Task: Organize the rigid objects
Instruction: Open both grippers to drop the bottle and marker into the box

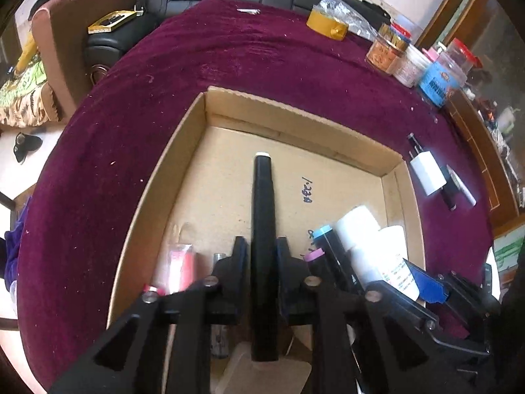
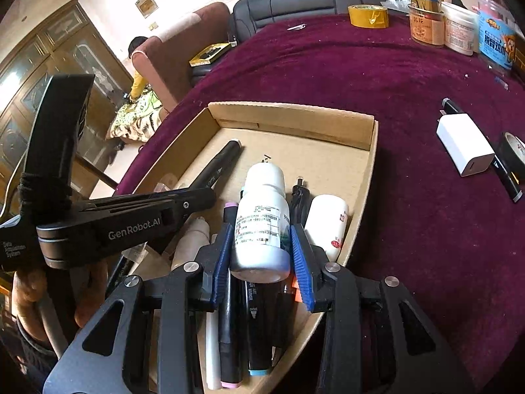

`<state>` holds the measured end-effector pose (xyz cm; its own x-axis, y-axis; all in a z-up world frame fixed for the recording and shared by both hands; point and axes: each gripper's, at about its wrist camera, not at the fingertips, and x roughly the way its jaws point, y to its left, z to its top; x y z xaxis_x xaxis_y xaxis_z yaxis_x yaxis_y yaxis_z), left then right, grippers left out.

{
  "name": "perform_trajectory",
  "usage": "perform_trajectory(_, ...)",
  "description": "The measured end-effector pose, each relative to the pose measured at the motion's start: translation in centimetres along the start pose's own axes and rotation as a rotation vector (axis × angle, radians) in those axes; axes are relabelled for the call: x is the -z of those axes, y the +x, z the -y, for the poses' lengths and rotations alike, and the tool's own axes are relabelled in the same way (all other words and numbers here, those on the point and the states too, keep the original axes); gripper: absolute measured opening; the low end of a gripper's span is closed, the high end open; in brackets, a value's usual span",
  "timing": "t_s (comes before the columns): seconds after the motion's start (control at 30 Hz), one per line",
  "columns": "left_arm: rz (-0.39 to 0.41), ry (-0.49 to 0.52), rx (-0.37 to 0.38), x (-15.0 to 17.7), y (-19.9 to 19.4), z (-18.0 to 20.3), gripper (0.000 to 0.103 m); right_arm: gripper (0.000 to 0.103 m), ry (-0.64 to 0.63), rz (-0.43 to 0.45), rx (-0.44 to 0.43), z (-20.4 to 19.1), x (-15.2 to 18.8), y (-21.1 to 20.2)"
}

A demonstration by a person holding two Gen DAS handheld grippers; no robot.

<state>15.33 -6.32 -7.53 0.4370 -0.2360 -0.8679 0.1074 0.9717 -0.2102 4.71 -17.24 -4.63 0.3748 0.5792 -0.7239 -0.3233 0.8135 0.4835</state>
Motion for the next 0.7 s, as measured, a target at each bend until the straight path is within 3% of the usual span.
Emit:
perform_trajectory(0.07,0.028,-0.003,0.012,0.1,-0.5,-0.1,0.058,0.045,-0.006,0.015,-0.009,-0.1,0.2,-0.5)
perform_trajectory(0.1,0.045,-0.005,0.017,0.2,-0.7,0.0,0.064,0.053,-0.012,0.023,-0.021,-0.1,0.3,-0.8)
perform_trajectory(0.43,0.127,-0.031,0.064,1.4,-4.0,1.4,0.064,0.055,-0.078,0.117,-0.199,0.3,1.6,-5.5)
perform_trajectory(0.57,0.183,-0.030,0.117,2.6,-6.5,3.6,0.064,0.055,-0.047,0.141,-0.190,3.2,2.4,-7.3)
perform_trajectory(0.7,0.163,-0.009,0.196,3.5,-6.9,6.5,0.064,0.054,0.024,0.123,-0.134,7.9,2.4,-8.0)
